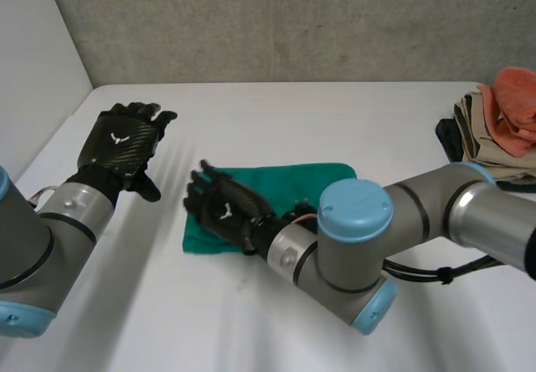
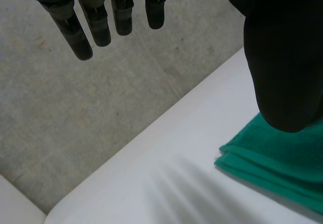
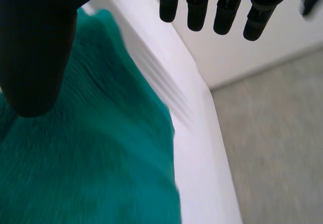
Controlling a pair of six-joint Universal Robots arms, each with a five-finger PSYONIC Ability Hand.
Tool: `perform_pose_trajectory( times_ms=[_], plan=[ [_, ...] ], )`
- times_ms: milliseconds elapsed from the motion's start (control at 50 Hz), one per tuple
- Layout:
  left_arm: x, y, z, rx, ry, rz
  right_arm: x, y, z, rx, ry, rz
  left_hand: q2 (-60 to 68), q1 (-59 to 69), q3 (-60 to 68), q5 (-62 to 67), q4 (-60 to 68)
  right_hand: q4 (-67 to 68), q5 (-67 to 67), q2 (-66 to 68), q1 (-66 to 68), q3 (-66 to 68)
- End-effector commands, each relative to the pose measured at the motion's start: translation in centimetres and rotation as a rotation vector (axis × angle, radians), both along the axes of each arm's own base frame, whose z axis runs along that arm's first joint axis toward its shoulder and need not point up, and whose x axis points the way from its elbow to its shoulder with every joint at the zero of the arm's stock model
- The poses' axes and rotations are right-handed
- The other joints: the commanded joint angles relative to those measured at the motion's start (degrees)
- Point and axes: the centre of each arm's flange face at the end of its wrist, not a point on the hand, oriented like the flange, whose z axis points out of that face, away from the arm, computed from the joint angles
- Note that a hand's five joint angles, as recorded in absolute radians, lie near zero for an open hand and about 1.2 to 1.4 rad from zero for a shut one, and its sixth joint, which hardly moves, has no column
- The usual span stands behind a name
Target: Fold the laundry.
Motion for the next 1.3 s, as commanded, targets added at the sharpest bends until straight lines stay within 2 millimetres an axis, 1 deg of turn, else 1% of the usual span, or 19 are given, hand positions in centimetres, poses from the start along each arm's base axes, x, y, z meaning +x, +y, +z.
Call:
perform_pose_trajectory(
  times_ms=[20,100,240,320,380,460,480,540,560,640,700,740,780,860,920,940,1020,1180,1300],
  plan=[
    [-2.6,-0.4,0.5,-0.051,0.015,-0.066,-4.5,-3.4,4.6,0.274,-0.183,-0.331,-1.9,-0.8,-2.1,-2.9,-1.7,-2.1,-2.7,-2.0,-2.8,-1.9],
    [-4.4,-0.4,0.2,-0.055,0.013,-0.110,-7.8,-4.7,5.8,0.461,-0.291,-0.469,-1.9,-0.8,-2.1,-2.9,-1.7,-2.1,-2.7,-2.0,-2.8,-1.9],
    [-6.9,0.5,-0.9,-0.038,0.008,-0.181,-12.6,-6.0,1.6,0.617,-0.154,-0.657,-1.9,-0.8,-2.1,-2.9,-1.7,-2.1,-2.7,-2.0,-2.8,-1.9],
    [-7.3,0.9,-1.2,-0.029,0.003,-0.195,-15.2,-7.7,-0.9,0.591,-0.044,-0.764,-1.9,-0.8,-2.1,-2.9,-1.7,67.3,66.7,67.4,66.5,67.4],
    [-7.3,1.0,-1.0,-0.030,0.004,-0.192,-16.3,-9.7,-0.2,0.459,-0.050,-0.842,-1.9,-0.8,-2.1,-2.9,-1.7,67.9,67.3,68.0,67.2,68.1],
    [-6.9,0.8,-0.5,-0.040,0.008,-0.164,-13.9,-10.8,4.1,0.198,-0.217,-0.781,-1.9,-0.8,-2.1,-2.9,-1.7,67.9,67.3,68.0,67.2,68.1],
    [-6.8,0.7,-0.3,-0.045,0.010,-0.155,-12.1,-9.7,6.8,0.126,-0.281,-0.700,-1.9,-0.8,-2.1,-2.9,-1.7,67.9,67.3,68.0,67.2,68.1],
    [-6.2,0.7,1.2,-0.082,0.026,-0.118,-8.8,-6.9,8.9,0.089,-0.318,-0.538,-1.9,-0.8,-2.1,-2.9,-1.7,67.9,67.3,68.0,67.2,68.1],
    [-6.0,0.7,1.7,-0.093,0.031,-0.107,-6.7,-5.0,8.2,0.108,-0.306,-0.428,-1.9,-0.8,-2.1,-2.9,-1.7,67.9,67.3,68.0,67.2,68.1],
    [-4.5,0.1,2.6,-0.112,0.040,-0.032,-2.7,-0.3,4.6,0.192,-0.217,-0.203,-1.9,-0.8,-2.1,-2.9,-1.7,67.9,67.3,68.0,67.2,68.1],
    [-3.2,-0.3,3.1,-0.119,0.046,0.026,-1.3,2.2,2.4,0.246,-0.160,-0.110,-1.9,-0.8,-2.1,-2.9,-1.7,67.9,67.3,68.0,67.2,68.1],
    [-2.6,-0.4,3.0,-0.115,0.048,0.051,-1.2,3.2,0.8,0.297,-0.102,-0.090,-1.9,-0.8,-2.1,-2.9,-1.7,27.5,26.8,27.5,26.7,27.6],
    [-2.6,-0.4,3.0,-0.110,0.055,0.057,-1.4,3.1,0.6,0.319,-0.077,-0.110,-1.9,-0.8,-2.1,-2.9,-1.7,7.8,7.2,7.9,7.0,8.0],
    [-2.7,-0.4,3.1,-0.102,0.085,0.054,-1.8,2.0,1.7,0.391,-0.102,-0.176,-1.9,-0.8,-2.1,-2.9,-1.7,-2.1,-2.7,-2.0,-2.8,-1.9],
    [-3.0,-0.5,3.5,-0.099,0.125,0.044,-3.7,-2.4,4.5,0.489,-0.273,-0.317,-1.9,-0.8,-2.1,-2.9,-1.7,-2.1,-2.7,-2.0,-2.8,-1.9],
    [-3.1,-0.6,3.6,-0.096,0.138,0.039,-5.0,-4.5,6.8,0.530,-0.384,-0.381,-1.9,-0.8,-2.1,-2.9,-1.7,-2.1,-2.7,-2.0,-2.8,-1.9],
    [-4.6,-0.5,3.9,-0.077,0.206,-0.011,-7.6,-7.7,9.8,0.625,-0.534,-0.483,-1.9,-0.8,-2.1,-2.9,-1.7,-2.1,-2.7,-2.0,-2.8,-1.9],
    [-10.5,0.9,-1.1,0.166,0.172,-0.163,-7.6,-9.5,6.6,0.780,-0.401,-0.597,-1.9,-0.8,-2.1,-2.9,-1.7,-2.1,-2.7,-2.0,-2.8,-1.9],
    [-11.3,0.9,-5.4,0.375,0.055,-0.132,-7.0,-9.8,3.7,0.866,-0.308,-0.621,-1.9,-0.8,-2.1,-2.9,-1.7,-2.1,-2.7,-2.0,-2.8,-1.9]
  ],
)
